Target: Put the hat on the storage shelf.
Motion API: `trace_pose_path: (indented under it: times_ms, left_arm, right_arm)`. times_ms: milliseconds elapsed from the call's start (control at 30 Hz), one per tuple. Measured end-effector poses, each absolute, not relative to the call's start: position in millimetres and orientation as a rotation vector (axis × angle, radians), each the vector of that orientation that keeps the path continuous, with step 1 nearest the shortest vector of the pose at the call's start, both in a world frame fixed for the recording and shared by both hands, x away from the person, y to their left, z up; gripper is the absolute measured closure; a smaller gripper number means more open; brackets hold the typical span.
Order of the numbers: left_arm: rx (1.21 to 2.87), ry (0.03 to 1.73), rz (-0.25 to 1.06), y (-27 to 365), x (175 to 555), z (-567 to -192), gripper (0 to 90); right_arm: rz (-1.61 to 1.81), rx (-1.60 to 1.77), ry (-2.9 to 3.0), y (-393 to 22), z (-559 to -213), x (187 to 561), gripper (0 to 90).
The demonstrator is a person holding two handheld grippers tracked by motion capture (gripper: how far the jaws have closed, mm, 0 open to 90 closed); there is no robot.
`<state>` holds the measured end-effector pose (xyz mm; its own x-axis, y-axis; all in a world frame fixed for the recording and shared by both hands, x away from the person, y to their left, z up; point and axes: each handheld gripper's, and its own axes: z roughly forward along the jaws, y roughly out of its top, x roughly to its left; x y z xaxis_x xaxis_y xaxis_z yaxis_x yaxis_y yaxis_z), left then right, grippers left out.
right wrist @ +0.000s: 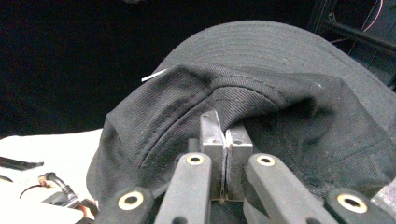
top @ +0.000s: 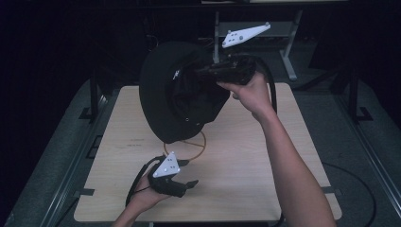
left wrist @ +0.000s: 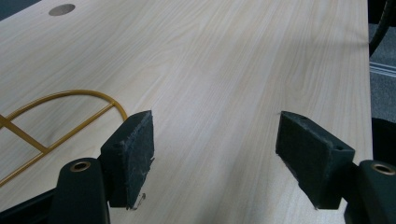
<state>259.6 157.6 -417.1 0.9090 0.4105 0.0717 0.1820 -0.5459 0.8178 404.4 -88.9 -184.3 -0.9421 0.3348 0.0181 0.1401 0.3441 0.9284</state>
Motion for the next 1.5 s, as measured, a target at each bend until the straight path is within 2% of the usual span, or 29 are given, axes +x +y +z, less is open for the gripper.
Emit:
trace_pose_path:
  times_ms: [1500]
  left_arm:
    - [2.177, 0.357, 0.298, 148.6, 250.5, -417.2, 25.8]
  right_arm:
    - [1.644, 0.61, 2.476, -20.6, -219.6, 438.5, 86.9]
